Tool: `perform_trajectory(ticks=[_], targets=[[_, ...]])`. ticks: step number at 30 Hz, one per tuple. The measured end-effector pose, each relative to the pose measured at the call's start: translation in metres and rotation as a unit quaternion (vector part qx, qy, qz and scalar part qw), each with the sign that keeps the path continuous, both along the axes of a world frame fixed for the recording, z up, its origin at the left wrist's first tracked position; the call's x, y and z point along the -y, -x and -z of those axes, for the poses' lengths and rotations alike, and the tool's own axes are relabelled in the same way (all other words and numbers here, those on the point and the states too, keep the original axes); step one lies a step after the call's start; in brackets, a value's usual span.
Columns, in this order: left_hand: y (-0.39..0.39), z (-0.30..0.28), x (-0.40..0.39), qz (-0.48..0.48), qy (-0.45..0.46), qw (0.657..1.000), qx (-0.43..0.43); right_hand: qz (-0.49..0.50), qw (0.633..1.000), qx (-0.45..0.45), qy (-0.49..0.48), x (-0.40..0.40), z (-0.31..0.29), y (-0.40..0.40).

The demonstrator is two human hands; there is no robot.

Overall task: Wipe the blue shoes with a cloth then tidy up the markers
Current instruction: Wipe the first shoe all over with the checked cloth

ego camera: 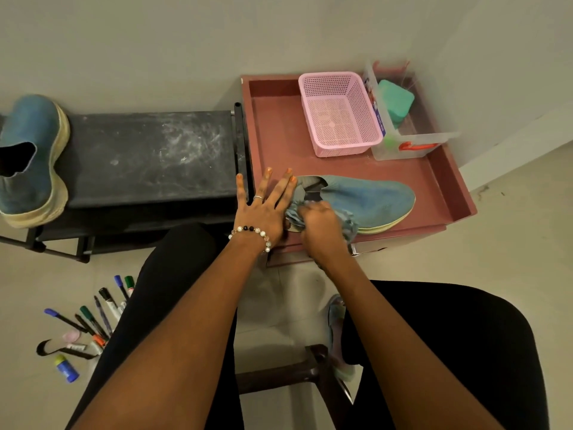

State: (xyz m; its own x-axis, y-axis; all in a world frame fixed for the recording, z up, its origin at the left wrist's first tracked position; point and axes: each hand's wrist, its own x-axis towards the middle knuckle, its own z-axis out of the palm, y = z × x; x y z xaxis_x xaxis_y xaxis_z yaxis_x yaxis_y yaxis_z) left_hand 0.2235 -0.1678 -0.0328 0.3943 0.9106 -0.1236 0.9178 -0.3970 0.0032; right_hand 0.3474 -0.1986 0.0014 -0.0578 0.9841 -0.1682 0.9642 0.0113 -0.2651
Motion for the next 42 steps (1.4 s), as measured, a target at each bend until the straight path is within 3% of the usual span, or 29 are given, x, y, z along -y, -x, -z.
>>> perform_trajectory(ticks=[4, 10, 16, 23, 25, 27, 29, 31, 35, 38, 42], targets=[[0.0, -0.001, 0.0, 0.0, 0.005, 1.0, -0.005, -0.002, 0.998, -0.065, -0.018, 0.007, 0.002, 0.007], [0.0, 0.004, 0.0, -0.003, -0.001, 1.0, 0.013, -0.018, 1.0, 0.004, 0.011, -0.003, -0.008, -0.014], [-0.001, 0.002, -0.001, -0.002, 0.008, 1.0, -0.004, -0.026, 0.998, -0.053, 0.02, -0.004, -0.006, 0.001], [0.001, -0.002, 0.001, 0.001, 0.018, 1.0, 0.001, 0.008, 0.996, -0.035, 0.083, -0.014, -0.025, -0.025], [0.0, -0.004, 0.001, 0.005, 0.024, 1.0, 0.0, 0.052, 0.99, -0.054, 0.121, -0.025, -0.028, -0.026], [0.0, -0.005, 0.001, 0.009, 0.027, 1.0, 0.0, 0.173, 0.972, -0.105, 0.117, -0.039, -0.031, -0.032], [0.0, -0.004, 0.0, 0.01, 0.025, 1.0, 0.006, 0.331, 0.926, -0.172, 0.048, -0.044, -0.036, -0.036], [0.0, -0.003, 0.0, 0.007, 0.028, 1.0, 0.01, 0.399, 0.894, -0.204, -0.026, -0.033, -0.036, -0.026], [-0.001, -0.005, 0.0, 0.002, 0.035, 0.999, -0.002, 0.258, 0.94, -0.221, -0.024, -0.003, -0.017, 0.02], [-0.001, -0.004, -0.001, -0.006, 0.034, 0.999, -0.005, 0.128, 0.988, -0.074, 0.037, 0.003, 0.006, 0.028], [-0.001, -0.006, 0.002, -0.001, 0.021, 1.0, -0.005, -0.052, 0.995, -0.076, 0.043, 0.013, 0.009, -0.017]])
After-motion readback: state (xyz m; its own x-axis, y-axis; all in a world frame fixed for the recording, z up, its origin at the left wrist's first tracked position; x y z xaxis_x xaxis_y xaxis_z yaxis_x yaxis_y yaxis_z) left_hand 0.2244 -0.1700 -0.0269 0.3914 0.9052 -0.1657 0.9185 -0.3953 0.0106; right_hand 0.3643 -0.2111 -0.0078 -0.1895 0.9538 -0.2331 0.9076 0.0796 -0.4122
